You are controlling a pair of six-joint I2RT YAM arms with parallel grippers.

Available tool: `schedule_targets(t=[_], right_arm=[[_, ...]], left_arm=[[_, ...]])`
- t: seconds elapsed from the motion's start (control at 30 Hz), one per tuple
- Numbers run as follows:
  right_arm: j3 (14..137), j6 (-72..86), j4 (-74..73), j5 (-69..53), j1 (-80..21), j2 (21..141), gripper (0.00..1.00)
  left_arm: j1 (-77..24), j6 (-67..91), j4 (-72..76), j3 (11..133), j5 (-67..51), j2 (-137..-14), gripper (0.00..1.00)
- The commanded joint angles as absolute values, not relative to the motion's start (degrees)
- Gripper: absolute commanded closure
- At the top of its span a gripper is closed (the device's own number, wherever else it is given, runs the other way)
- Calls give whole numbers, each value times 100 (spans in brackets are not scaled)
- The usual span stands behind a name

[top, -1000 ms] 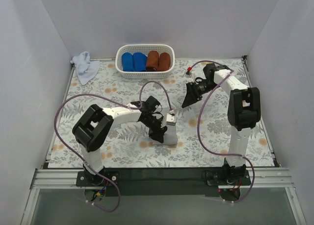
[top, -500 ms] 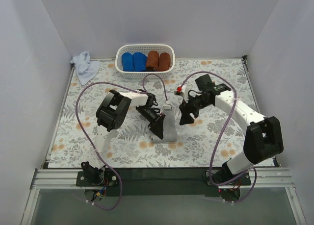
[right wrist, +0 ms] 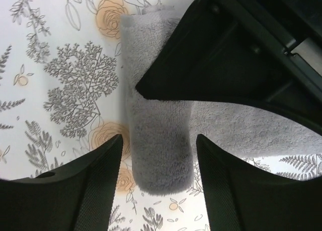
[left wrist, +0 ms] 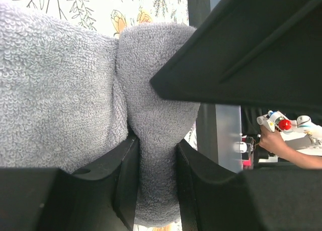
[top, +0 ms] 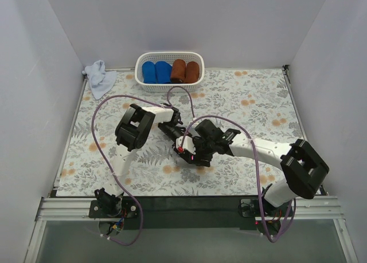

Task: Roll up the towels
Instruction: Roll the towel

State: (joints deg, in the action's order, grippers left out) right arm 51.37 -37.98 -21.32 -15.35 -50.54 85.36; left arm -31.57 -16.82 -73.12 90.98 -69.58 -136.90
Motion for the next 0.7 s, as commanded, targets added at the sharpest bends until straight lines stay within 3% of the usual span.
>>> schedule_targets(t=[0.0, 0.23, 0.4, 0.67], right_arm=[[5002, -3964, -1469, -1327, -5124, 8779, 45], [4966, -4052, -1634, -1643, -5115, 9105, 98], [5141, -4104, -2414, -2388, -4984, 9105, 99], [5625, -4035, -3445, -3198, -4702, 9413, 99]], left_arm=[[-3024, -2048, -6741, 9088, -5774, -14018, 71], [-2997, -2153, -6794, 9062, -5897, -13791, 68], [-2883, -2066, -6408, 8606, -5932, -13020, 54], [-1918, -1898, -5836, 8218, -6213, -11901, 46]])
